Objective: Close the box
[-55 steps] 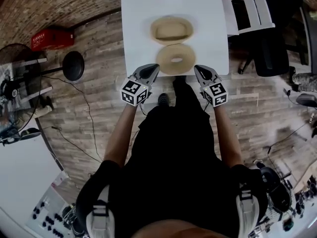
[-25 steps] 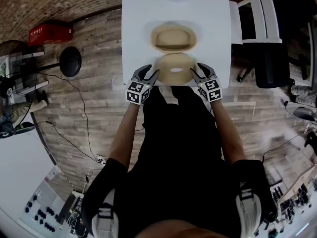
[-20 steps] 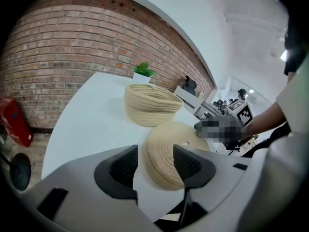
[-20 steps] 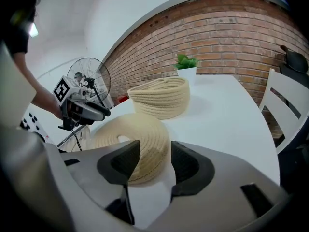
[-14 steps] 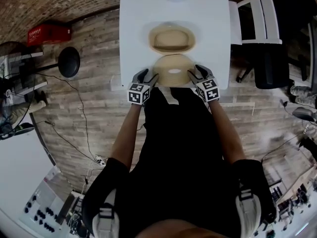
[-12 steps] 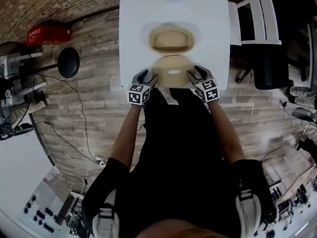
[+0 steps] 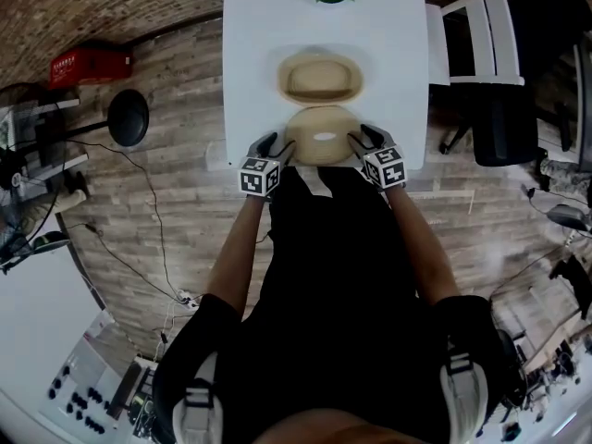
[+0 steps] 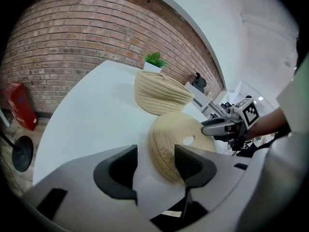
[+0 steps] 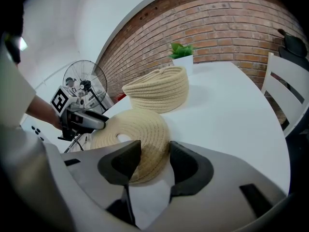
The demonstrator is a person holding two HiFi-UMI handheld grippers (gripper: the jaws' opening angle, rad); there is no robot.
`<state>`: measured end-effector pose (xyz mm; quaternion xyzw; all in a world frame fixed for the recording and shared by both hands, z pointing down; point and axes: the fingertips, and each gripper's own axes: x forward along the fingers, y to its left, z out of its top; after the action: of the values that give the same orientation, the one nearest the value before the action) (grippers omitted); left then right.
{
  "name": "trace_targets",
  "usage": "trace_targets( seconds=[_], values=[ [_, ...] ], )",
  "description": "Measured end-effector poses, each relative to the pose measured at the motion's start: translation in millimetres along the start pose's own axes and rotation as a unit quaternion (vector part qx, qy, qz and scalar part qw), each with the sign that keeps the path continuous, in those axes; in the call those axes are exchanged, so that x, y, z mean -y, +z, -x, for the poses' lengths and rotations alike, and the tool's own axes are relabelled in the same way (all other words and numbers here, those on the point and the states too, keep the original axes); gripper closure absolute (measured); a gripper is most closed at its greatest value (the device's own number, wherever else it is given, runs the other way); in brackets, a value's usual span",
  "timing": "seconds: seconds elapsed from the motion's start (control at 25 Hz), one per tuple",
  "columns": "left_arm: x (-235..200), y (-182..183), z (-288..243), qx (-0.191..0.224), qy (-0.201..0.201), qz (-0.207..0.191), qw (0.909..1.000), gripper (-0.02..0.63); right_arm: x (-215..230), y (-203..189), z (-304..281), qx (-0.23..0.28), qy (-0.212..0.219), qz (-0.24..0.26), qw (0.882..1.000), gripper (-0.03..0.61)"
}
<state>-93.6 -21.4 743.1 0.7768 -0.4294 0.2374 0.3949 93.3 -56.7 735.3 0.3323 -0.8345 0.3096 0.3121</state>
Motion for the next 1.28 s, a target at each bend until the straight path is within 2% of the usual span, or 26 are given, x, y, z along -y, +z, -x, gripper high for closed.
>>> trace_targets(
  seconds=[0.32, 0.64, 0.8, 1.04, 1.28],
  values=[
    [5, 0, -3, -0.008, -0.017, 0.014, 0.9997, 0.377, -5, -3, -5, -0.007, 0.000, -0.017, 1.000, 0.394],
    [5, -1, -2, -0.019, -0.027, 0.001, 0.9994, 0.399, -11, -5, -5, -0.004, -0.014, -0.031, 0.999, 0.399],
    [5, -2, -2, -0.017, -0.019, -0.008, 0.9996, 0.408, -13, -5, -2, 0.007, -0.033, -0.049, 0.998, 0.402],
    [5, 14, 5, 0.001, -0.022, 0.008, 0.9997, 0.459, -13, 5, 13, 0.038, -0.059, -0.072, 0.995, 0.431],
    [14, 26, 8, 0.008, -0.025, 0.001, 0.9997, 0.469, -8, 14, 24, 0.059, -0.081, -0.082, 0.992, 0.443]
  ],
)
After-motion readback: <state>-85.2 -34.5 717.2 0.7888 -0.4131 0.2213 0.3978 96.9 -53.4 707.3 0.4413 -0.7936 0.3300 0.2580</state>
